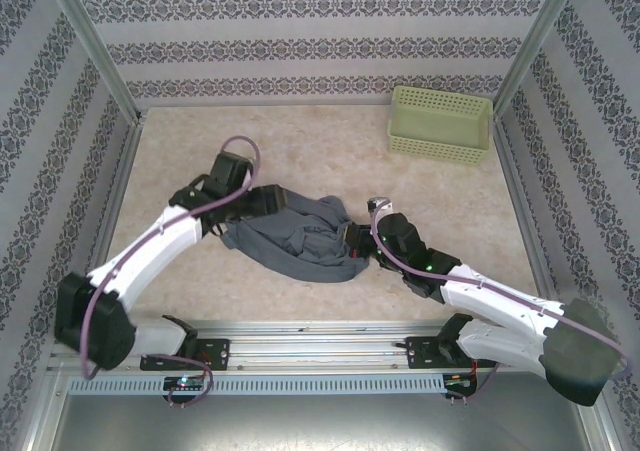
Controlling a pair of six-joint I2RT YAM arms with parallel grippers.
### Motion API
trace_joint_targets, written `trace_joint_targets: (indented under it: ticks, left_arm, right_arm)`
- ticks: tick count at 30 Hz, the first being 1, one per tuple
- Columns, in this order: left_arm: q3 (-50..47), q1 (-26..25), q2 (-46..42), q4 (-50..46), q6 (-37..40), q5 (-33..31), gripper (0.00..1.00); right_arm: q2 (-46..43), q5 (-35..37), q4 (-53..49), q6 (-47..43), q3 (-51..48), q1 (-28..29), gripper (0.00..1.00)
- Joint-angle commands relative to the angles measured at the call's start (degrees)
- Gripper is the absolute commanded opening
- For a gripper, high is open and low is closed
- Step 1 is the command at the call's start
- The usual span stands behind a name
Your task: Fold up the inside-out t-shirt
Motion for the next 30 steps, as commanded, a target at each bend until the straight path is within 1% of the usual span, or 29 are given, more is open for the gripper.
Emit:
trace_joint_targets:
  ticks: [1,5,8,10,13,15,17,19,21,22,24,26,28,29,30]
  left_arm:
    - [-4.3,-4.3,-1.6,5.0,1.6,1.4,0.82]
    - [-3.4,-7.2,2.4,3.1,1.9,0.5,0.8]
    - [-3.1,-7.9,5.7,3.9,1.6,2.3,0.76]
    - [-2.7,-8.1,7.5,4.5,1.2,1.2,0.73]
    - [-0.6,-8.1,10.1,4.2,1.9,-0.6,0.6]
    - [1.5,-8.1,11.8,2.5,1.8,-3.0,0.53]
    - [3.8,-8.0,12.9,0.4,1.4,-6.3,0.38]
    - [5.5,-7.4,13.0,-0.5,1.1,-8.5,0.22]
    - [6.6,-4.9,12.5,-1.0,0.2,-9.2,0.08]
    - [6.6,-2.5,12.0,-1.3,-0.8,-8.6,0.0]
    - [5.6,2.8,10.1,-1.2,-3.2,-6.5,0.0]
    - [2.8,9.8,5.9,1.0,-4.9,-3.8,0.0]
    - [0.1,15.4,1.7,2.3,-6.5,-2.7,0.0]
    - [-0.7,17.7,0.0,2.8,-6.7,-1.7,0.0]
    - [-1.0,19.0,-0.6,3.3,-6.1,-0.1,0.0]
  right_arm:
    - [0.1,1.6,2.1,0.2,2.9,0.7,0.0]
    - [0.1,1.5,2.3,-0.1,4.3,1.5,0.0]
    - [0.0,1.3,2.2,-0.2,5.0,1.9,0.0]
    - [-0.1,1.3,2.0,-0.2,5.2,2.1,0.0]
    - [-0.1,1.7,1.7,-0.4,5.2,2.4,0.0]
    - [0.0,2.4,0.7,-1.0,5.4,2.6,0.0]
    - [-0.3,4.1,-2.6,-2.4,6.4,2.9,0.0]
    - [-0.6,7.7,-7.1,-5.1,7.9,3.7,0.0]
    - [-1.4,10.9,-10.7,-7.4,8.4,4.4,0.0]
    - [-2.0,11.6,-11.6,-8.2,8.2,4.5,0.0]
    - [-4.0,12.6,-13.1,-9.4,7.3,4.5,0.0]
    - [-6.7,13.8,-14.9,-10.1,6.4,4.5,0.0]
    - [-8.5,17.0,-17.9,-9.0,5.9,4.4,0.0]
    - [-9.0,18.9,-19.2,-8.3,5.5,4.3,0.0]
    - [-9.2,19.7,-20.1,-7.7,5.3,4.0,0.0]
